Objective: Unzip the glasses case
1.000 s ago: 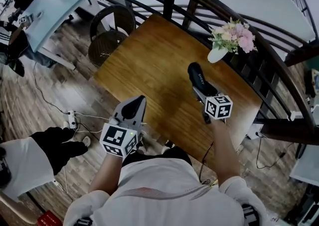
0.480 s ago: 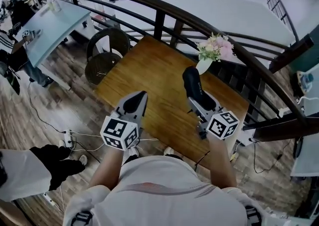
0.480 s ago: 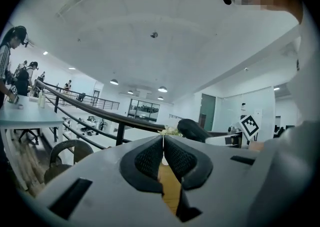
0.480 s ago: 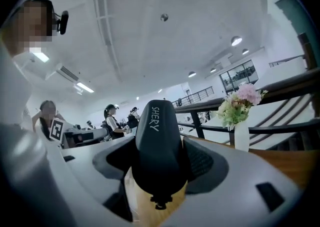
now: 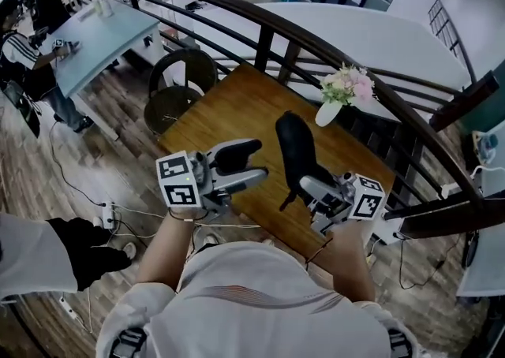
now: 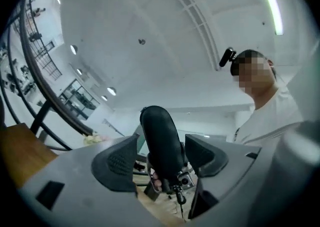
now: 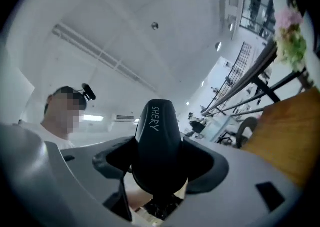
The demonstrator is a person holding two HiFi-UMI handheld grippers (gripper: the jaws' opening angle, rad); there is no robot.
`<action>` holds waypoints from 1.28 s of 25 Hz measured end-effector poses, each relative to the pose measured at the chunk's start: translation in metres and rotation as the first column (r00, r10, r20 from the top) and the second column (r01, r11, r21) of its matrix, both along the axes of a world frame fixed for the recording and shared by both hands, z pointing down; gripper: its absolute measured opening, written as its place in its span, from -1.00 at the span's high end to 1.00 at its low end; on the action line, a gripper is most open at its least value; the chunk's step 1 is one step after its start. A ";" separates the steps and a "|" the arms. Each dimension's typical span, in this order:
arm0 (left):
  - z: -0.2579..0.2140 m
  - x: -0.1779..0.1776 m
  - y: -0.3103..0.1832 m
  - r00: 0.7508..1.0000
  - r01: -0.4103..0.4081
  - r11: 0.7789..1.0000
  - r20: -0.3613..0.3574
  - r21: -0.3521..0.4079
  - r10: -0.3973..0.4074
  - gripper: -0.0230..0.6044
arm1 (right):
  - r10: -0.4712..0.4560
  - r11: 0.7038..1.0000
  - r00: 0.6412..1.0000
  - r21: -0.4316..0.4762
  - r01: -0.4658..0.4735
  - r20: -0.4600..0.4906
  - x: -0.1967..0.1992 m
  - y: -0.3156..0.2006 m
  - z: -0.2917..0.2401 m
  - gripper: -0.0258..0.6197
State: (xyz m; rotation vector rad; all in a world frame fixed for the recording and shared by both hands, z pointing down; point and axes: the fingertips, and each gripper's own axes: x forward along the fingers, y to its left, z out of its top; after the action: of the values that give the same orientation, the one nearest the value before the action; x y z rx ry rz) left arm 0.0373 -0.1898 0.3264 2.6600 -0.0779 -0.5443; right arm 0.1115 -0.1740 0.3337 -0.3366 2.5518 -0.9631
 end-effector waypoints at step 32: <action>-0.027 0.027 0.028 0.991 -0.088 0.990 -0.089 0.109 0.097 -0.03 | -0.131 0.991 0.990 -0.003 0.131 0.044 -0.019 0.029 0.014 -0.14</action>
State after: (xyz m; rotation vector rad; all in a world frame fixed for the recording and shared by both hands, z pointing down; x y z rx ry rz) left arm 0.0642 -0.1615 0.2993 2.7183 0.1045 -0.6593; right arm 0.0927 -0.1453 0.3475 -0.1490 2.5582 -1.0129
